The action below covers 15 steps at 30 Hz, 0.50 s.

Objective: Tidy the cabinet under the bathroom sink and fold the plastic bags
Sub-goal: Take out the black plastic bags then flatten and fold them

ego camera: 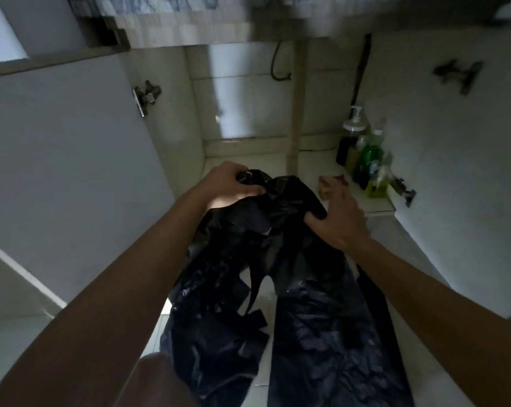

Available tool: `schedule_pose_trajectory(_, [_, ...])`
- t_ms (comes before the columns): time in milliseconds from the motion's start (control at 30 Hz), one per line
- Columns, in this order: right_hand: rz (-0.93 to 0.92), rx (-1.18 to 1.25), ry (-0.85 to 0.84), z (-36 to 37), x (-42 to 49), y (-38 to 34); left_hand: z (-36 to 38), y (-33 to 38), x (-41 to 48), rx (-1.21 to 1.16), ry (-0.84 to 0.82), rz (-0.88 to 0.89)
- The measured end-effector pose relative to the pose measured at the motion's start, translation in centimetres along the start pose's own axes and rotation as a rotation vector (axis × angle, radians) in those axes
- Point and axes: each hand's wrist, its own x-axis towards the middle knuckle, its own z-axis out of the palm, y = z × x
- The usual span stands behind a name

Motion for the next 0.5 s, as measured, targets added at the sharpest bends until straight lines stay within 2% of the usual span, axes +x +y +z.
schedule_pose_trajectory(100, [-0.386, -0.071, 0.119, -0.5, -1.2, -0.6, 1.5, 2.8, 1.0, -0.135, -0.07, -0.032])
schedule_pose_trajectory(167, [-0.458, -0.032, 0.19, -0.6, -1.9, -0.9, 2.5, 4.6, 1.4, -0.144, -0.107, -0.06])
schedule_pose_trajectory(233, [-0.459, 0.113, 0.309, -1.2, -2.2, -1.0, 3.3, 5.7, 1.8, -0.159, -0.145, -0.089])
schedule_pose_trajectory(300, [-0.419, 0.227, 0.358, -2.2, -2.3, -0.9, 3.8, 6.4, 1.6, -0.196, -0.191, -0.106])
schedule_pose_trajectory(500, [-0.291, 0.18, 0.293, -5.2, -0.4, 0.8, 5.1, 8.9, 1.0, -0.219, -0.265, -0.104])
